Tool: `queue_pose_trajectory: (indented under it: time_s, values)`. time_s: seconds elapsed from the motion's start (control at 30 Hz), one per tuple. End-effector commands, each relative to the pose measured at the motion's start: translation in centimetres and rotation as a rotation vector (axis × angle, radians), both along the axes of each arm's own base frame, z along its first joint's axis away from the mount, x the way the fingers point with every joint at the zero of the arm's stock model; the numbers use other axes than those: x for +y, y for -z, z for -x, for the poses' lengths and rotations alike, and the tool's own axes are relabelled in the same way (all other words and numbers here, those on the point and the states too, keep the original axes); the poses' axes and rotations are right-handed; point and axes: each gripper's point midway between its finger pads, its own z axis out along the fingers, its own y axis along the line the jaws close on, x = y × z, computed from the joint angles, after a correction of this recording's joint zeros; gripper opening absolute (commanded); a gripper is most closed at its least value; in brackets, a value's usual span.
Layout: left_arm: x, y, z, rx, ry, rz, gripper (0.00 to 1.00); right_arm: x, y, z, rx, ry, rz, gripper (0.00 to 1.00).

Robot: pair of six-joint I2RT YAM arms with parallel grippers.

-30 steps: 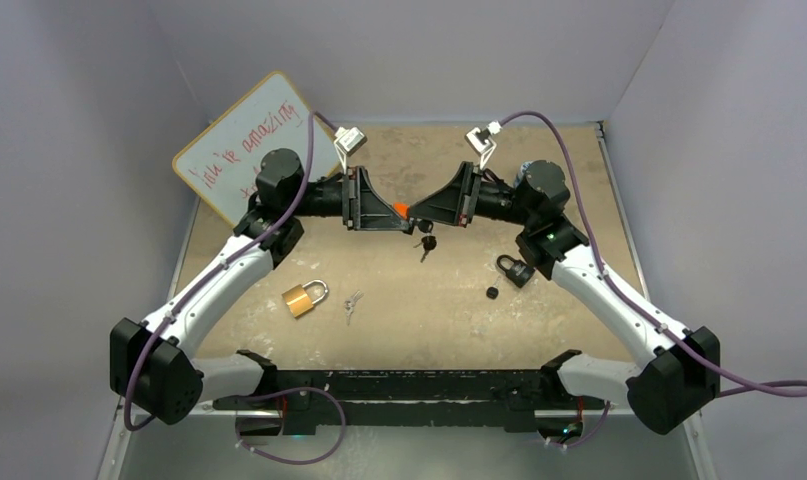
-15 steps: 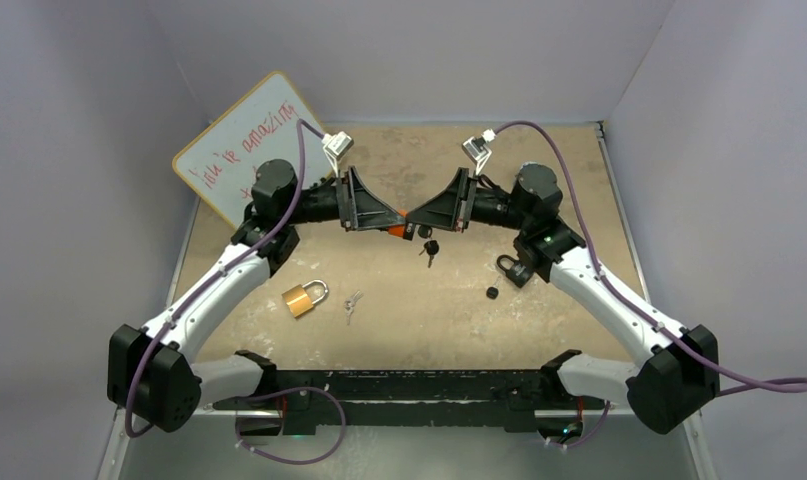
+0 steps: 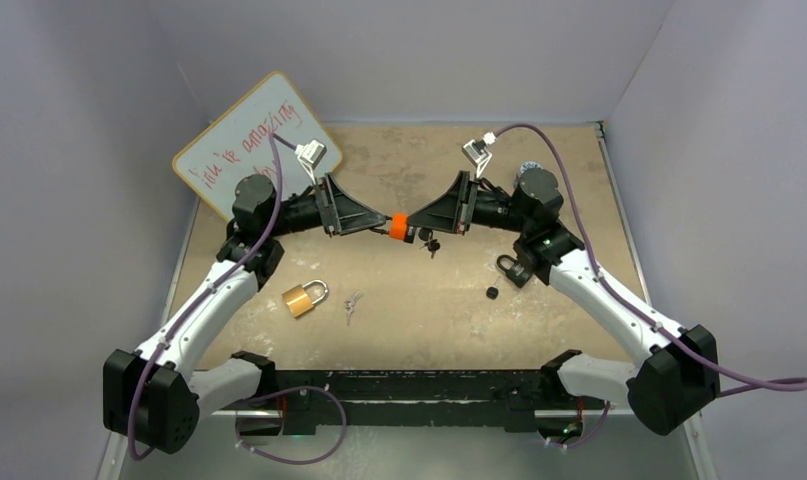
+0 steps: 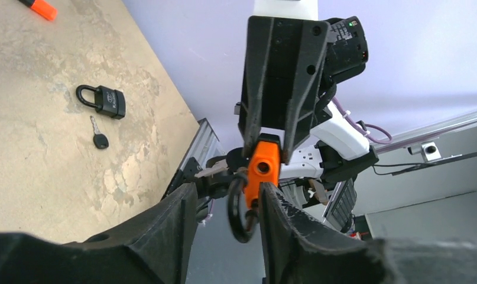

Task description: Unlock with the key

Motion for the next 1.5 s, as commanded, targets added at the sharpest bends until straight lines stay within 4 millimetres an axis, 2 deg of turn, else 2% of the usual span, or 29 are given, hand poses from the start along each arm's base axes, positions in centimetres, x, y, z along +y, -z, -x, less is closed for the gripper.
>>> queue_pose_trajectory:
  time_s: [0.0,0.17,0.23,0.3,0.47,0.6,0.73,0.8,0.87,0.9,0.97,1.07,1.13,1.2,1.3,1.47]
  values:
    - [0.1,-0.4,0.0,-0.030,0.015,0.029,0.39,-0.5,-4.2,2.0,-0.191,-0.058,-0.086,0.00]
    - [0.1,0.6,-0.3,0.011,0.002,0.007,0.23,-0.6,-4.8,2.5,-0.248,-0.079,-0.096,0.00]
    - [0.1,1.1,-0.6,0.056,-0.012,-0.007,0.20,-0.7,-5.2,3.2,-0.307,-0.116,-0.101,0.00]
    - [0.1,2.8,-0.9,0.172,-0.024,-0.048,0.19,-0.8,-5.3,3.7,-0.360,-0.136,-0.090,0.00]
    - [0.3,5.2,-0.5,0.275,0.004,-0.155,0.18,-0.6,-4.1,3.4,-0.433,-0.150,0.018,0.00]
    - [0.1,5.6,-0.3,0.327,0.035,-0.154,0.00,0.0,-2.0,2.6,-0.403,-0.149,0.068,0.00]
    - [0.1,6.3,-0.5,0.372,0.023,-0.159,0.01,0.7,-0.6,1.6,-0.345,-0.122,0.086,0.00]
    - [0.2,6.9,-0.8,0.365,-0.001,-0.178,0.17,0.9,-0.1,0.8,-0.315,-0.096,0.101,0.00]
    - [0.5,7.6,-1.4,0.341,-0.044,-0.209,0.23,1.0,0.8,0.0,-0.278,-0.067,0.126,0.00]
    - [0.8,8.1,-1.9,0.322,-0.076,-0.236,0.24,1.1,1.3,-0.5,-0.248,-0.045,0.145,0.00]
    - [2.7,11.3,-2.8,0.359,-0.195,-0.390,0.24,1.1,3.3,-1.2,-0.147,-0.024,0.202,0.00]
    - [7.2,16.4,-3.6,0.420,-0.412,-0.666,0.24,1.1,6.7,-2.6,0.026,0.030,0.285,0.00]
    - [10.1,18.5,-3.8,0.432,-0.537,-0.804,0.22,1.2,9.3,-3.4,0.159,0.060,0.347,0.00]
    - [11.4,19.3,-3.4,0.430,-0.590,-0.848,0.21,1.3,11.9,-3.9,0.276,0.076,0.404,0.00]
    - [11.6,19.3,-3.3,0.398,-0.614,-0.829,0.21,1.5,14.8,-5.3,0.392,0.105,0.446,0.00]
    - [12.1,19.0,-3.9,0.380,-0.656,-0.830,0.24,1.7,18.1,-9.7,0.452,0.207,0.475,0.00]
